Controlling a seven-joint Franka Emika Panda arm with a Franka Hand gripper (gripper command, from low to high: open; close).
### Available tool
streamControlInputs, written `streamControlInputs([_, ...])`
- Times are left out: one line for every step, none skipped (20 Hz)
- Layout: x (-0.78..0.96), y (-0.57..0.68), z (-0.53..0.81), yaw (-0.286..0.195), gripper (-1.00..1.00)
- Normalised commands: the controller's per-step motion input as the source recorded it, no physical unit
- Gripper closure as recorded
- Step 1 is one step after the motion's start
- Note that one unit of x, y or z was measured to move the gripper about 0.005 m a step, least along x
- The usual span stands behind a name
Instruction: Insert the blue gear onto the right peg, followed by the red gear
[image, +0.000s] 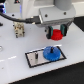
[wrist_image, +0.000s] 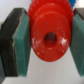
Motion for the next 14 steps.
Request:
streamControlInputs([0.67, -0.13, 0.11, 0.0, 1.0])
streamControlInputs([0.66, -0.06, 0.09, 0.0, 1.0])
streamControlInputs([0.63, -0.08, 0.03, 0.0, 1.0])
streamControlInputs([0.6, -0.11, 0.03, 0.0, 1.0])
streamControlInputs([0.58, -0.09, 0.01, 0.0, 1.0])
streamControlInputs([0.57, -0.03, 0.02, 0.0, 1.0])
streamControlInputs([0.51, 0.0, 0.0, 0.0, 1.0])
streamControlInputs([0.46, -0.01, 0.0, 0.0, 1.0])
streamControlInputs([0.4, -0.01, -0.01, 0.0, 1.0])
streamControlInputs([0.32, -0.01, -0.05, 0.0, 1.0])
streamControlInputs([0.25, -0.03, -0.09, 0.0, 1.0])
streamControlInputs([0.19, -0.07, -0.14, 0.0, 1.0])
streamControlInputs([0.16, -0.08, -0.18, 0.0, 1.0])
streamControlInputs([0.14, -0.08, -0.18, 0.0, 1.0])
